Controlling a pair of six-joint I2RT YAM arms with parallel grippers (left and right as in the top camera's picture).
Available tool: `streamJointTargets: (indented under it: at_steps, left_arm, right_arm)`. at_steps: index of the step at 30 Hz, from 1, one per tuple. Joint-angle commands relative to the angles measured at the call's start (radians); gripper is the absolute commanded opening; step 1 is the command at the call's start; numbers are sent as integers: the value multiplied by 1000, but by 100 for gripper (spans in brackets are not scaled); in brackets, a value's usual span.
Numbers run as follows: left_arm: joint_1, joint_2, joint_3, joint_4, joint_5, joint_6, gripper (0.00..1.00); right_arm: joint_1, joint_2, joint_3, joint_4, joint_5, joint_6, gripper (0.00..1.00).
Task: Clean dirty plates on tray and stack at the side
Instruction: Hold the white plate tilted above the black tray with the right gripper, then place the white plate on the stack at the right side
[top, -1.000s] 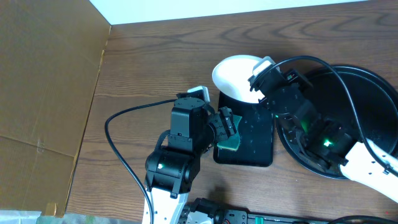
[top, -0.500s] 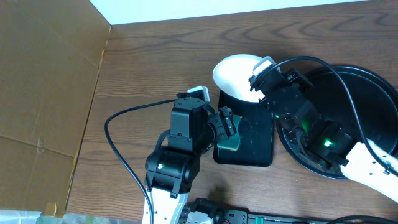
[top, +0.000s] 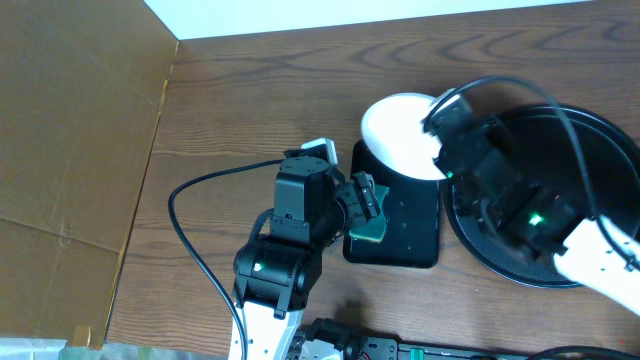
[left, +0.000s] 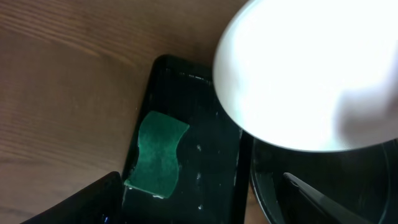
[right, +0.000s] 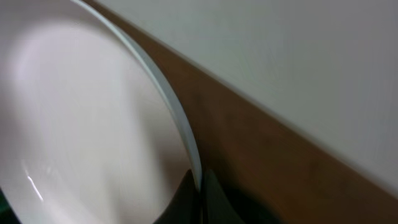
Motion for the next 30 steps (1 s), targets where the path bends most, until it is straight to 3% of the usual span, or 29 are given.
streamJointTargets:
  at_steps: [1, 12, 21, 30]
  left_arm:
    - [3, 4, 22, -1, -2, 2, 80]
    - [3, 4, 22, -1, -2, 2, 80]
    - [3, 4, 22, -1, -2, 2, 80]
    - [3, 4, 22, -1, -2, 2, 80]
  right_arm:
    - [-63, 10, 16, -50, -200, 285, 1]
    - [-362, -151, 16, -186, -603, 465, 1]
    - [-874, -335, 16, -520, -651, 488, 1]
    - [-1443, -208, 12, -732, -646, 434, 1]
